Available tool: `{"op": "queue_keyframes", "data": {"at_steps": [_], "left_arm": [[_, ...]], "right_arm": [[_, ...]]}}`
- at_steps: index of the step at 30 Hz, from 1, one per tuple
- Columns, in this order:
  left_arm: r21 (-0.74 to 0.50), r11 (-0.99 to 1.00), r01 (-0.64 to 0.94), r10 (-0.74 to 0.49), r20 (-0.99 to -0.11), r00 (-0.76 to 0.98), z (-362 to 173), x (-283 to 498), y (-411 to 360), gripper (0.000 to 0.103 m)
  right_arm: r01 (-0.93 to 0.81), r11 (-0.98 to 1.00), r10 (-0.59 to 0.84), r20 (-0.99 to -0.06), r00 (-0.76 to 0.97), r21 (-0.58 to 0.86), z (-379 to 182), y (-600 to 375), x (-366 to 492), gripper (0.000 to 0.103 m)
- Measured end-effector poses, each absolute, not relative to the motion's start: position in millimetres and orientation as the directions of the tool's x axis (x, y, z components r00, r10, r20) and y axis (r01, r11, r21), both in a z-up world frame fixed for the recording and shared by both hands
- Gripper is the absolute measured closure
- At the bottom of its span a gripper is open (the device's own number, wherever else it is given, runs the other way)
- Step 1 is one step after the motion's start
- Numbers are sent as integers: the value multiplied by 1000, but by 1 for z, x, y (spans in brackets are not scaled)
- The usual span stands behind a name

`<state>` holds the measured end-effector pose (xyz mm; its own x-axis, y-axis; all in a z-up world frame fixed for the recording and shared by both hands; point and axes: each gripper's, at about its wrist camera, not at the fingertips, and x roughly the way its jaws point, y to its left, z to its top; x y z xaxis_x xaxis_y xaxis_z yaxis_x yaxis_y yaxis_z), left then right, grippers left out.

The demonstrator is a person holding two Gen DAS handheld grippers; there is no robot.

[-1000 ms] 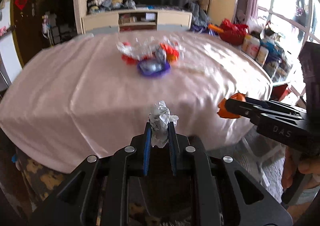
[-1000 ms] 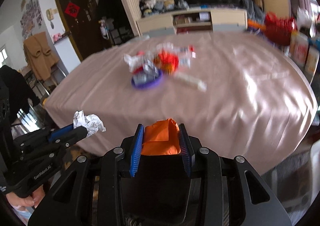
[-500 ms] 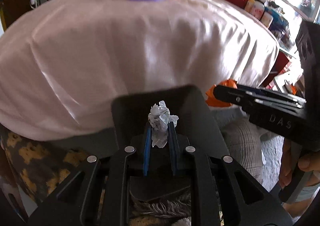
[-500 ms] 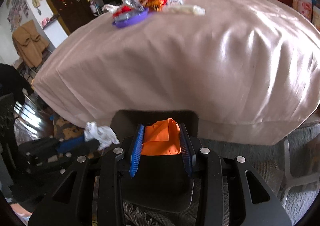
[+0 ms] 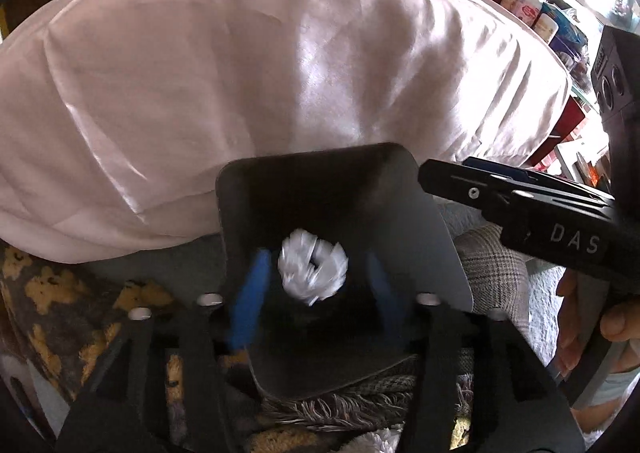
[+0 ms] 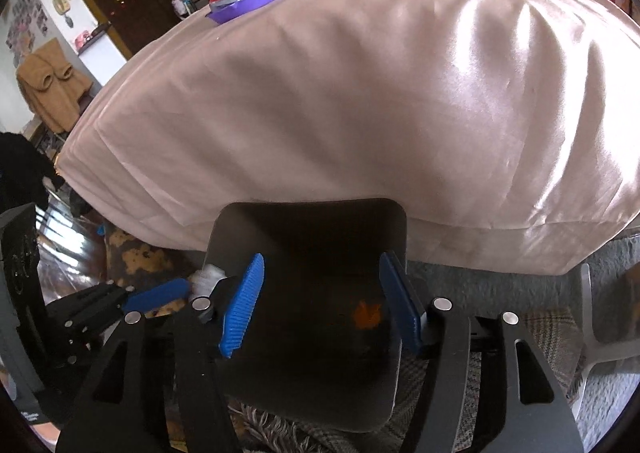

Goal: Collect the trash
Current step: 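Carry the foil and orange paper down into the black bin and open both grippers, then raise both grippers back over the trash pile on the table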

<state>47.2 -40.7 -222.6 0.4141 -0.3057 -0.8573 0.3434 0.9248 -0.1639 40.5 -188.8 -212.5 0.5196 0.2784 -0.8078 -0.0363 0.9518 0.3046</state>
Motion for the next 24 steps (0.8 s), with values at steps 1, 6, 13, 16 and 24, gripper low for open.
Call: {"op": "queue_keyframes", "data": {"at_steps": [1, 6, 13, 16, 24], "left_arm": [[-159, 927, 339, -302, -855, 422, -220, 47, -39, 33], [-170, 931, 324, -308, -842, 443, -210, 47, -29, 19], [-157, 932, 328, -307, -821, 481, -189, 46, -24, 18], [-131, 937, 323, -292, -803, 519, -173, 50, -22, 18], [-87, 956, 279, -246, -754, 609, -135, 86, -13, 13]], "right_arm": [[-33, 953, 273, -806, 525, 301, -211, -190, 41, 32], [-8, 954, 250, -784, 568, 298, -195, -203, 39, 27], [10, 958, 216, -746, 630, 286, -168, -217, 42, 27], [19, 964, 186, -723, 665, 265, -153, -225, 46, 26], [21, 980, 125, -692, 711, 198, -126, -240, 83, 27]]}}
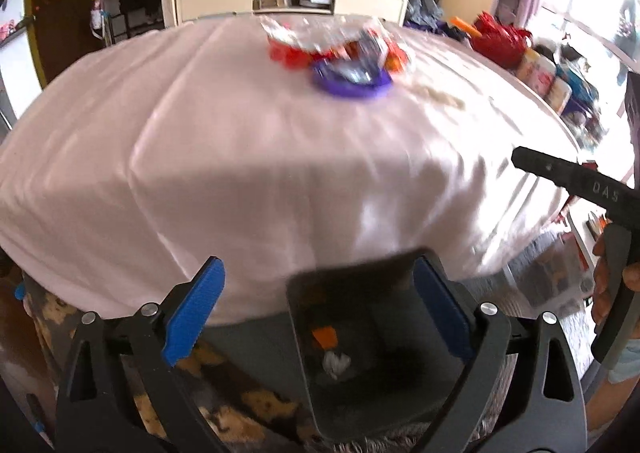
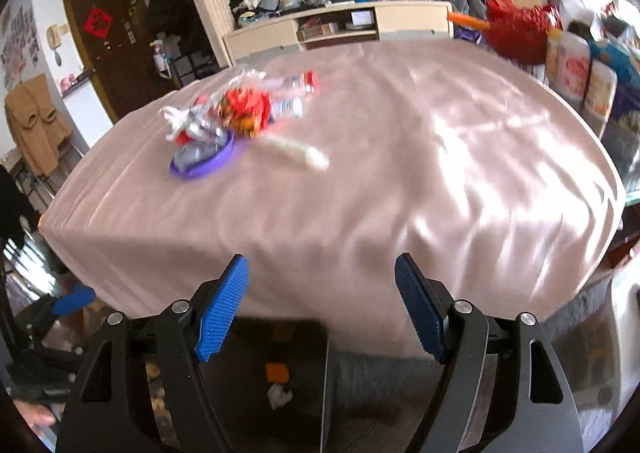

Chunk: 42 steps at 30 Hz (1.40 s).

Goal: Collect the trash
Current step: 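Raise both grippers back over the trash pile on the table, then grasp the clear plastic tube with the right gripper while the left gripper grasps the silver blister pack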

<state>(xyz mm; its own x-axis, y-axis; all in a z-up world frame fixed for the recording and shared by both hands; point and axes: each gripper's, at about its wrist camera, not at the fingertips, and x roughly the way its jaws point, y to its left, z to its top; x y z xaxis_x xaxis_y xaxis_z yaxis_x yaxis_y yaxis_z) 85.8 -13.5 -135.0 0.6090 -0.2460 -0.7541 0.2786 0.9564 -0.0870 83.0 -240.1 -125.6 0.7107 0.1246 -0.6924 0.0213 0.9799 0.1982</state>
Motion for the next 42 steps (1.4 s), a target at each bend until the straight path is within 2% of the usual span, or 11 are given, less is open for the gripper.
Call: {"op": "queue_keyframes", "data": {"at_steps": [6, 12, 21, 24, 26, 27, 29, 31, 36, 38, 42], "left_arm": [[-68, 961, 266, -230, -728, 645, -110, 118, -16, 13], [-73, 960, 272, -241, -710, 662, -88, 146, -25, 13], [-61, 955, 289, -247, -702, 668, -74, 177, -43, 13], [-65, 953, 295, -253, -706, 662, -75, 184, -47, 14], [-67, 952, 298, -256, -708, 659, -76, 189, -51, 14], [-68, 951, 302, -259, -709, 656, -77, 193, -54, 14], [-66, 949, 307, -261, -710, 654, -77, 197, -60, 14], [-59, 946, 317, -263, -710, 653, -77, 202, -68, 14], [-56, 939, 340, -273, -722, 635, -82, 216, -84, 25], [-58, 937, 343, -275, -729, 627, -85, 224, -89, 35], [-52, 937, 346, -270, -735, 622, -89, 234, -95, 47]], "right_arm": [[-26, 990, 117, -688, 716, 140, -117, -232, 118, 27], [-69, 992, 122, -701, 703, 104, -120, -224, 148, 36], [-101, 991, 133, -709, 693, 87, -126, -221, 173, 39], [-117, 990, 135, -710, 691, 75, -130, -219, 179, 48], [-116, 992, 117, -710, 695, 50, -130, -218, 179, 65], [-117, 992, 117, -710, 695, 49, -130, -218, 178, 70], [-117, 992, 116, -714, 690, 49, -129, -220, 175, 86], [-107, 994, 100, -718, 689, 36, -127, -223, 172, 88], [-45, 997, 77, -717, 693, 63, -126, -243, 171, 88], [-33, 997, 76, -716, 694, 75, -126, -249, 171, 89], [-32, 997, 77, -716, 694, 76, -126, -251, 172, 88]]}}
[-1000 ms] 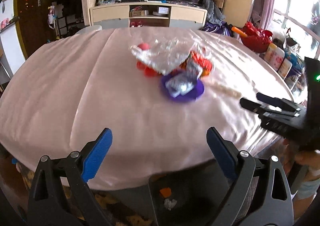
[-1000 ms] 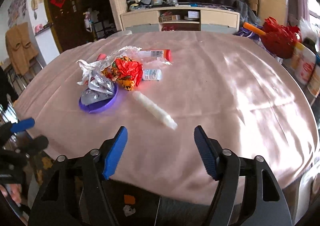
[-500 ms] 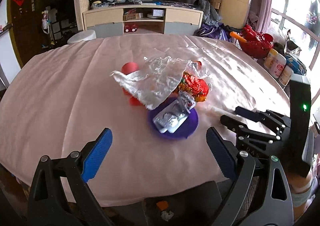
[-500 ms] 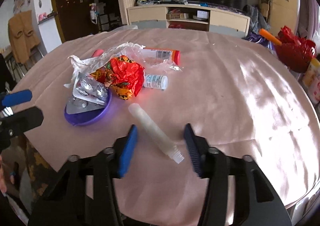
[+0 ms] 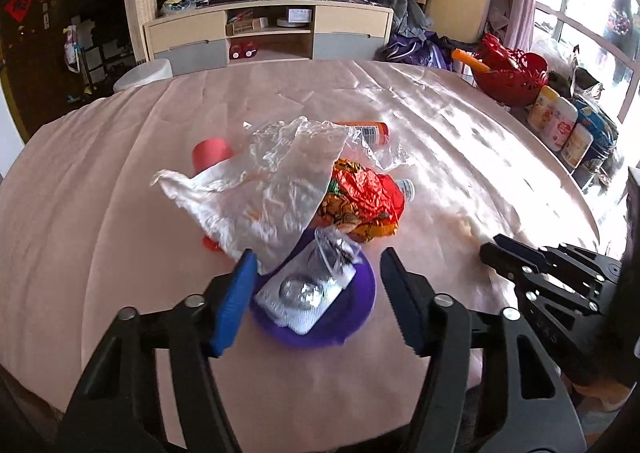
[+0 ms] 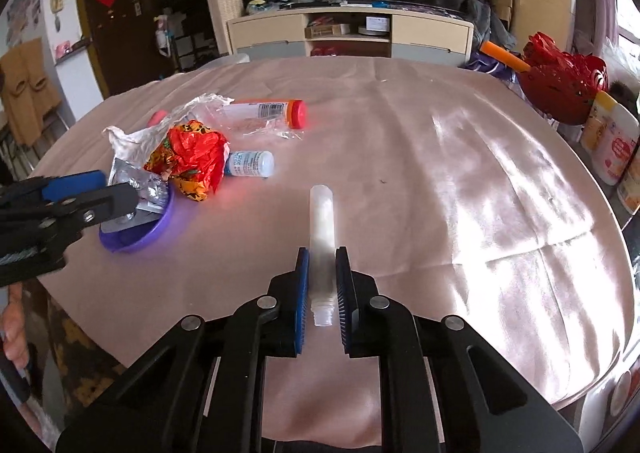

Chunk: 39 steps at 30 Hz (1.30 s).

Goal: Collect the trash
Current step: 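Grasp the clear plastic tube with the right gripper while the left gripper grasps the silver blister pack, then carry the tube and blister pack into the black bin and open both grippers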

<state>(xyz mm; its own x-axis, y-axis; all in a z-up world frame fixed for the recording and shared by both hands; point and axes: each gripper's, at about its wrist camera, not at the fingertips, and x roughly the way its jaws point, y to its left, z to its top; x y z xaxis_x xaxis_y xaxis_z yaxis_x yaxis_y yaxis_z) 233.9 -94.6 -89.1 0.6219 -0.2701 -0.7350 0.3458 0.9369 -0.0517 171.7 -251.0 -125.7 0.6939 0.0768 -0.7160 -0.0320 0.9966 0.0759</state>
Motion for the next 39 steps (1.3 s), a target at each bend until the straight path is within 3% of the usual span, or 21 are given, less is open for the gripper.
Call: {"op": "queue_keyframes", "data": {"at_steps": [2, 4, 25, 39], "left_arm": [[-49, 937, 346, -268, -738, 620, -91, 238, -97, 68], [-51, 937, 347, -268, -742, 615, -92, 240, -100, 79], [8, 940, 340, -268, -598, 755, 2, 150, -78, 79], [-24, 922, 387, -318, -619, 718, -35, 49, -49, 79]], "right_arm": [[-35, 996, 80, -715, 695, 77, -126, -252, 172, 89], [-36, 996, 82, -713, 697, 80, -125, -253, 172, 89], [-82, 993, 115, -603, 790, 82, -47, -230, 109, 88], [-125, 981, 190, -607, 772, 148, -65, -209, 29, 88]]}}
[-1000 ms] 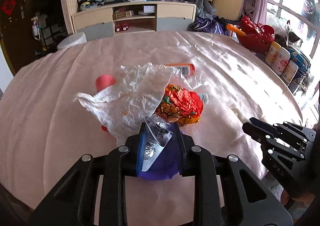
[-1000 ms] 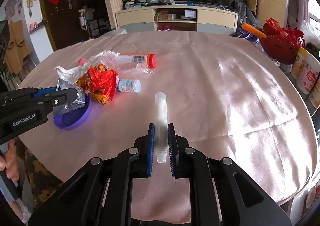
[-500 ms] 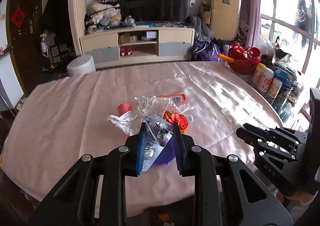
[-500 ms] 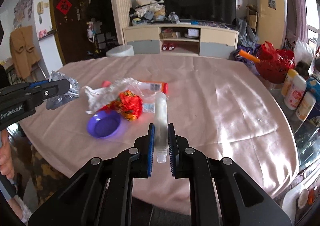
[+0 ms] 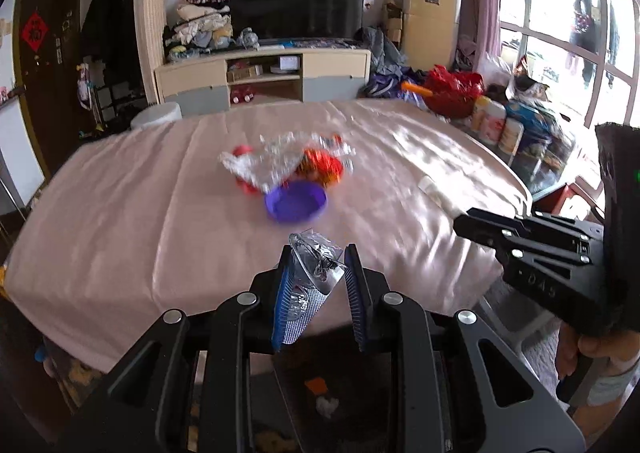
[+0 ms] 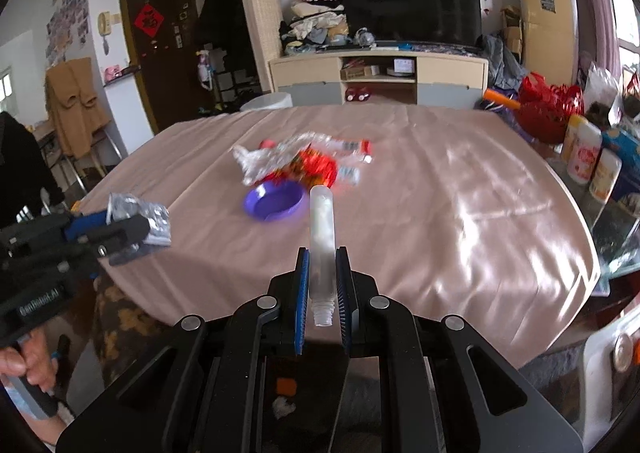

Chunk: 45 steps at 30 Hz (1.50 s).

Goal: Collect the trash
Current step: 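Carry the tube and blister pack into the black bin and open both grippers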

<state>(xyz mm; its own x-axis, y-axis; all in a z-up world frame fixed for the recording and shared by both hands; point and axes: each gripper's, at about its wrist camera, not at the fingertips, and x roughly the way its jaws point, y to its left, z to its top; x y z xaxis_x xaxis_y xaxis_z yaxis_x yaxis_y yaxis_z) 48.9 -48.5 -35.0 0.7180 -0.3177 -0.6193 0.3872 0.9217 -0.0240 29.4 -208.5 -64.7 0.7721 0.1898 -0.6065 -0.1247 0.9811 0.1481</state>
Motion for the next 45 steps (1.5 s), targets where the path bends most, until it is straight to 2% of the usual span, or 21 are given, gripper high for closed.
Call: {"op": "queue_keyframes", "data": {"at_steps": [22, 31, 33, 38, 39, 40, 41, 42, 43, 44, 45], "left_arm": [[-187, 911, 368, -349, -825, 445, -197, 33, -40, 79], [-196, 907, 373, -346, -853, 391, -223, 34, -41, 79], [-189, 908, 374, -339, -855, 393, -222, 36, -42, 77], [-186, 912, 365, -334, -854, 399, -220, 39, -39, 56], [-185, 914, 361, -332, -853, 403, -219, 39, -37, 55], [-185, 915, 359, -332, -852, 406, -217, 39, -35, 53], [-185, 916, 355, -331, -849, 412, -216, 39, -33, 50], [-182, 918, 352, -329, -846, 420, -213, 39, -30, 48], [-179, 920, 348, -327, -842, 429, -210, 39, -29, 44], [-177, 922, 346, -325, -840, 435, -208, 39, -29, 36], [-173, 924, 342, -322, -834, 448, -205, 39, -26, 32]], "right_arm": [[-86, 964, 255, -793, 553, 250, -183, -185, 17, 88], [-64, 958, 273, -824, 496, 279, -204, -181, 26, 86], [-58, 957, 275, -825, 493, 284, -204, -181, 29, 86], [-43, 958, 268, -826, 496, 285, -205, -185, 30, 85], [-42, 958, 265, -826, 498, 282, -204, -183, 31, 83], [-39, 959, 260, -824, 504, 279, -203, -184, 30, 74], [-37, 961, 255, -821, 510, 275, -202, -185, 31, 60], [-34, 963, 247, -817, 521, 269, -200, -186, 30, 52], [-28, 966, 229, -806, 546, 256, -195, -188, 28, 38], [-24, 969, 216, -796, 565, 246, -192, -190, 28, 29], [-21, 971, 206, -788, 581, 239, -189, -192, 27, 24]]}}
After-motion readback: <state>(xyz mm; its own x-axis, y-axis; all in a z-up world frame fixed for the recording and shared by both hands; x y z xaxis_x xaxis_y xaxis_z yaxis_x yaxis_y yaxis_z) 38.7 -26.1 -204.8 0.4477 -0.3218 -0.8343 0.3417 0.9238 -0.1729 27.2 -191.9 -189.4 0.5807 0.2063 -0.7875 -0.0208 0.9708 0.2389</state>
